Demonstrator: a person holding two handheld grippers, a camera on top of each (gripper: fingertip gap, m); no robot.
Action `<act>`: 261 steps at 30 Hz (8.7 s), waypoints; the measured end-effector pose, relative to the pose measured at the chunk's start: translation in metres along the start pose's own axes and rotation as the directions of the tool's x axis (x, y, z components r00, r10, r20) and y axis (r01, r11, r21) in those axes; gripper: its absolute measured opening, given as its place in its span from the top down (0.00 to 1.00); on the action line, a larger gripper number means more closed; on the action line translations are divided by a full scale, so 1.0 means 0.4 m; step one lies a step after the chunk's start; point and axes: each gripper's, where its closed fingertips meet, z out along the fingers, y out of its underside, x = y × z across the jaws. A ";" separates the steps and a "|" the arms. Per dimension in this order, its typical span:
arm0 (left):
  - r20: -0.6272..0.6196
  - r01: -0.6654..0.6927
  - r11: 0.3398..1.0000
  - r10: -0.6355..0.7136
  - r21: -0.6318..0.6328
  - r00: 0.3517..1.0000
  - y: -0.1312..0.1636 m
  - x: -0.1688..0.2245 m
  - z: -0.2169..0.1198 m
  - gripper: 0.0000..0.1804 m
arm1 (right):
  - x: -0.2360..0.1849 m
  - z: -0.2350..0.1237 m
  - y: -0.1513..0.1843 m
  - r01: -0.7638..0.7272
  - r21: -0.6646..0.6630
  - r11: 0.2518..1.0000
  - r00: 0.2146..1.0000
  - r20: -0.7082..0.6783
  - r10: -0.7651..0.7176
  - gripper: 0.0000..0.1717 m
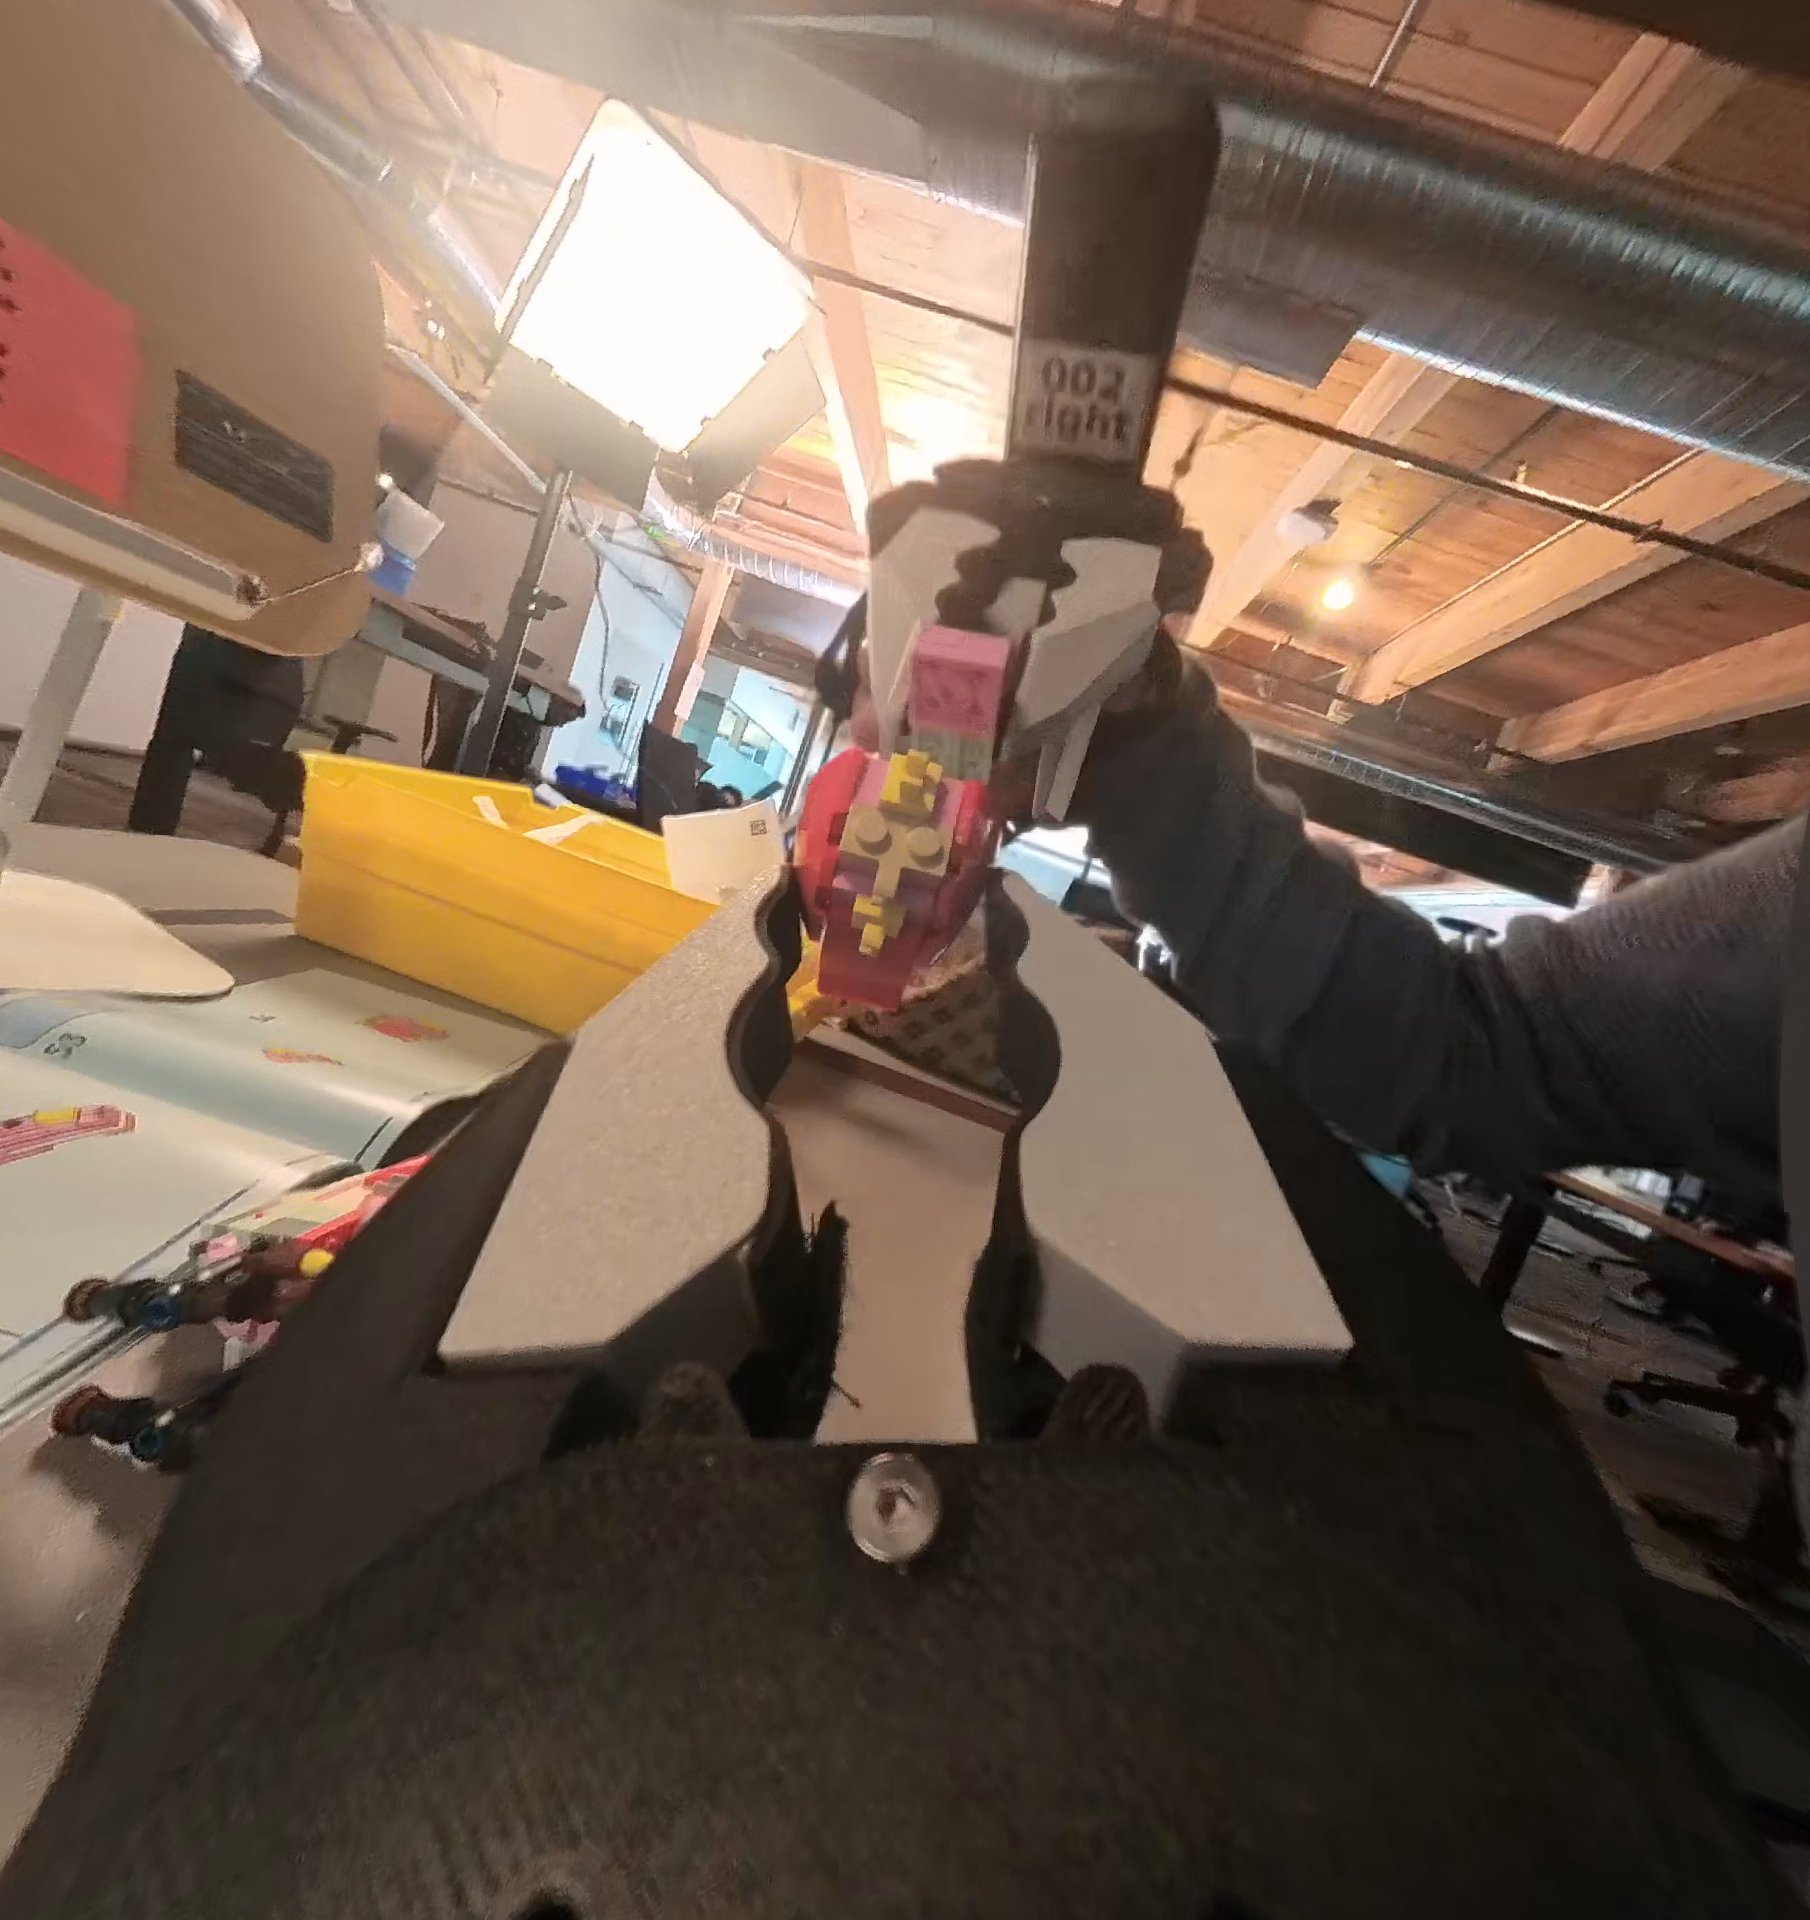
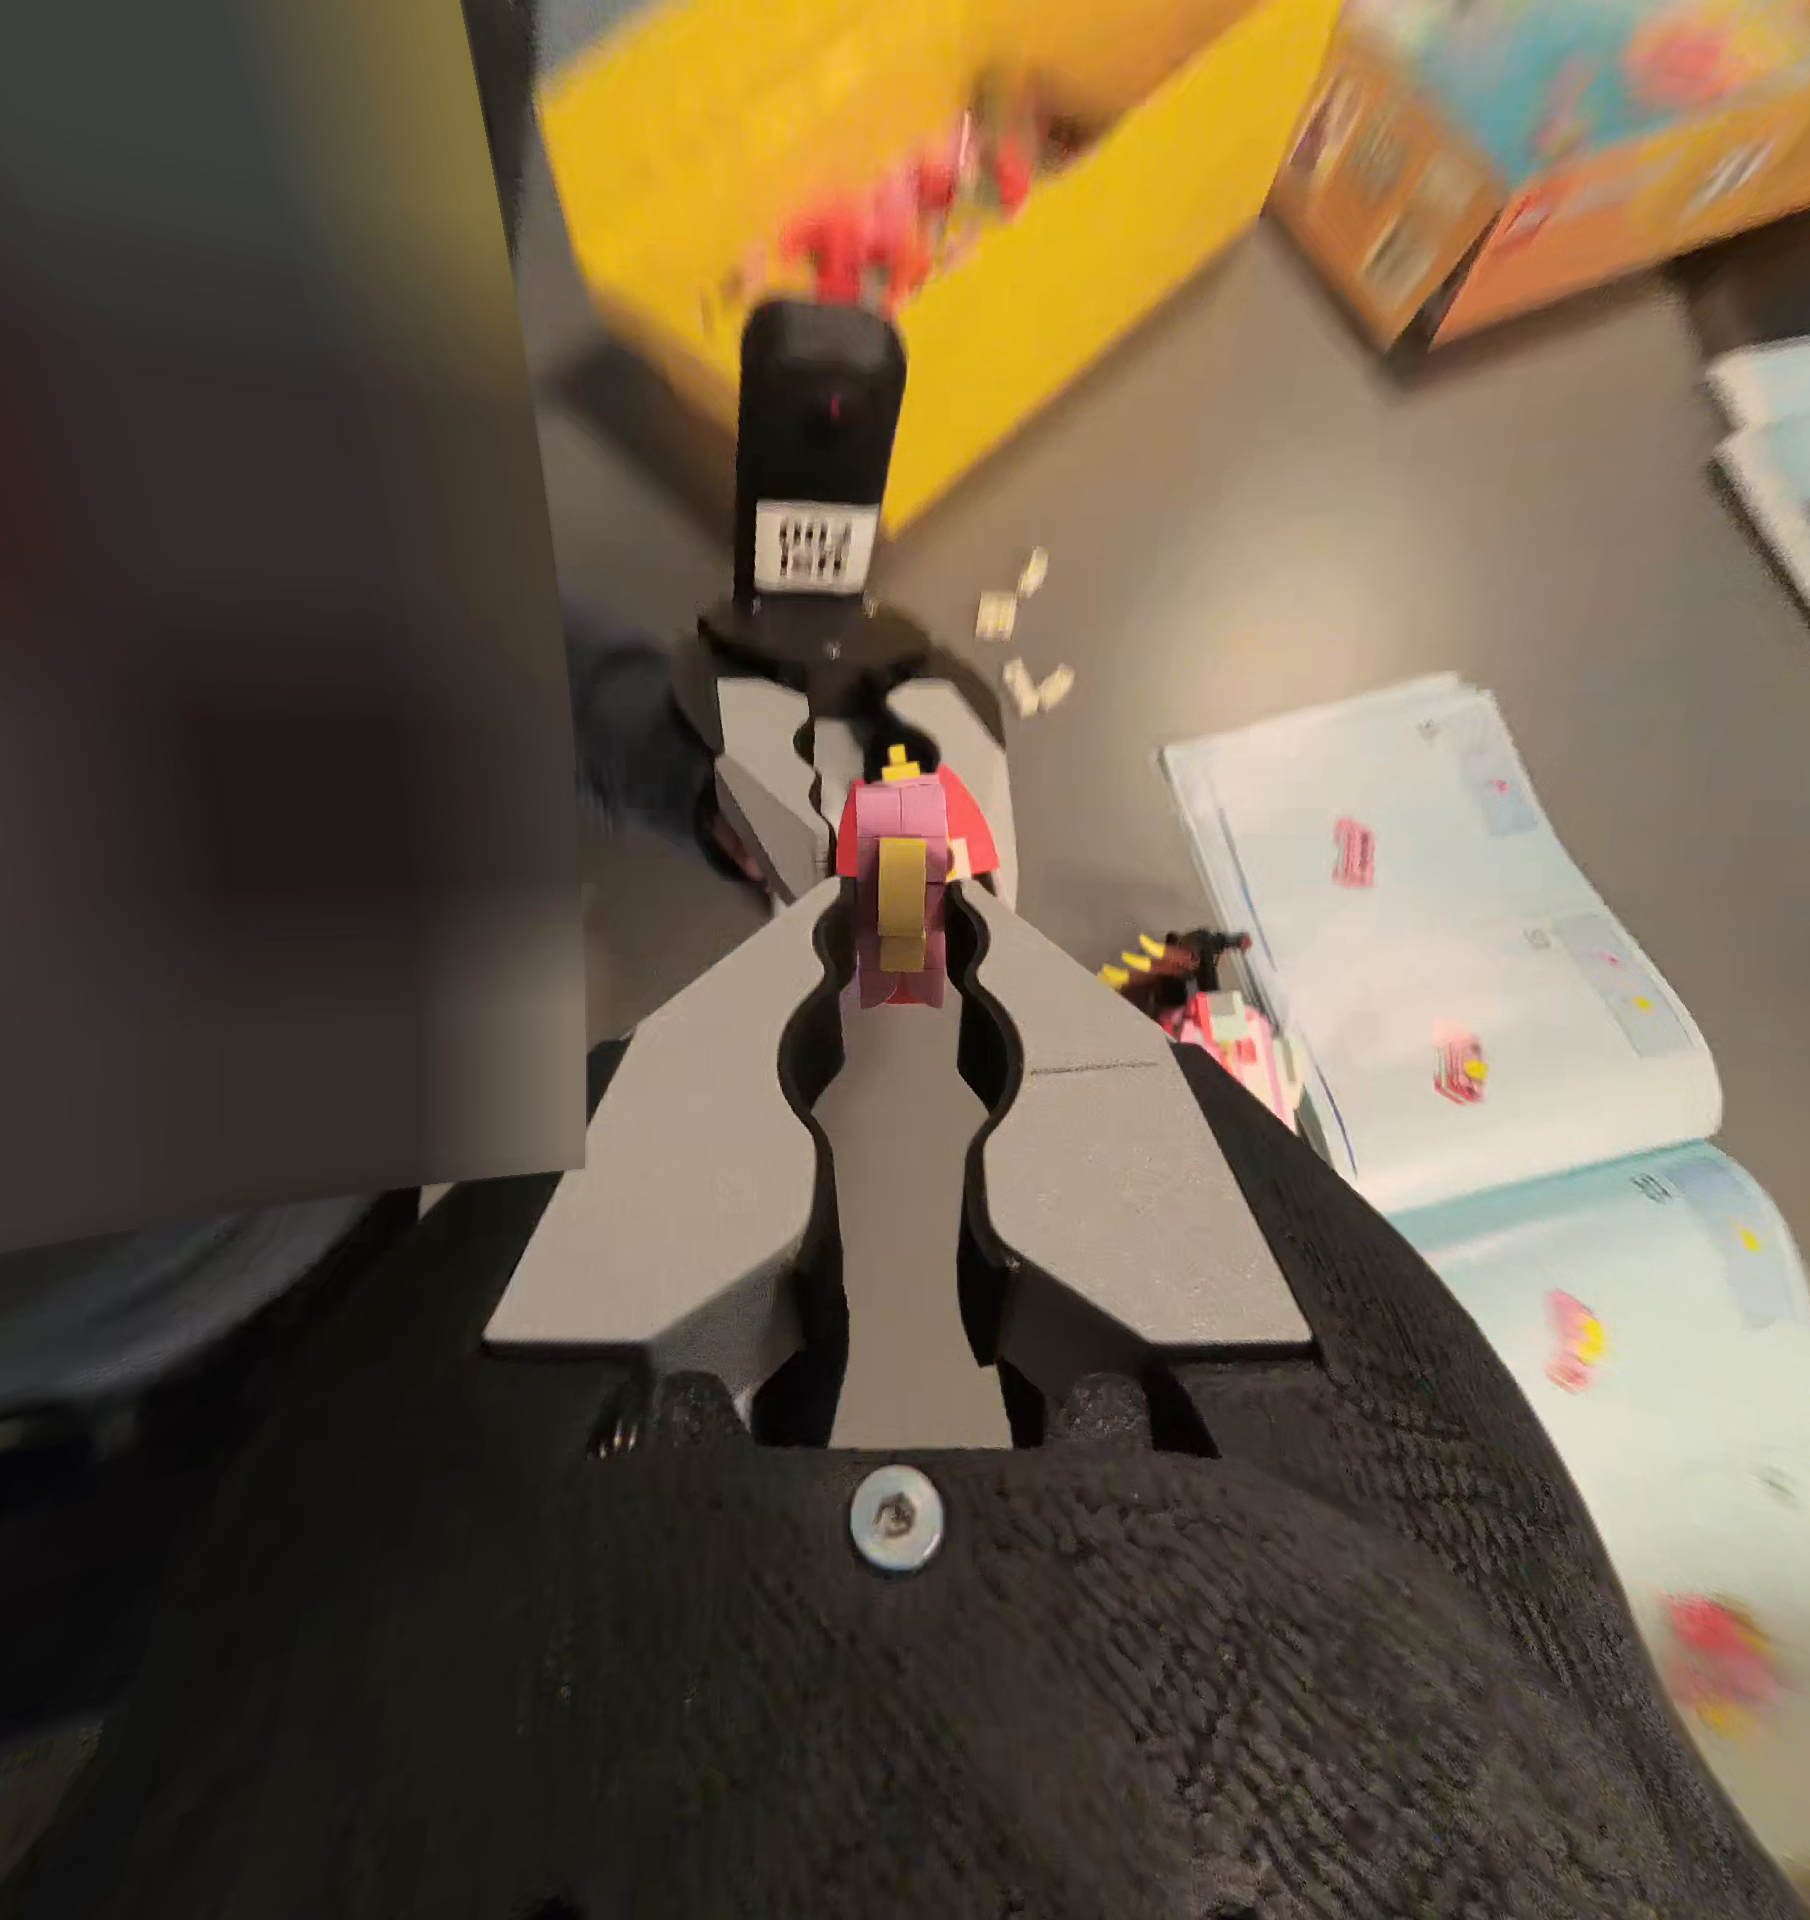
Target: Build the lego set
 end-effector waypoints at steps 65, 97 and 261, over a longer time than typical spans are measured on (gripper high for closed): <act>-0.215 0.196 0.944 -0.141 0.266 0.967 -0.134 -0.003 -0.076 0.81 | 0.018 0.078 -0.130 -0.032 -0.588 0.809 0.995 -0.098 -0.032 0.78; -0.206 0.228 0.948 -0.183 0.223 0.961 -0.109 0.002 -0.055 0.81 | 0.082 0.113 -0.067 0.414 -0.773 0.481 0.047 -0.510 -0.859 0.53; 0.187 -0.016 0.824 0.148 -0.567 0.971 0.167 -0.056 -0.014 0.84 | 0.108 0.089 0.154 0.307 -0.875 0.374 0.032 -0.383 -0.923 0.69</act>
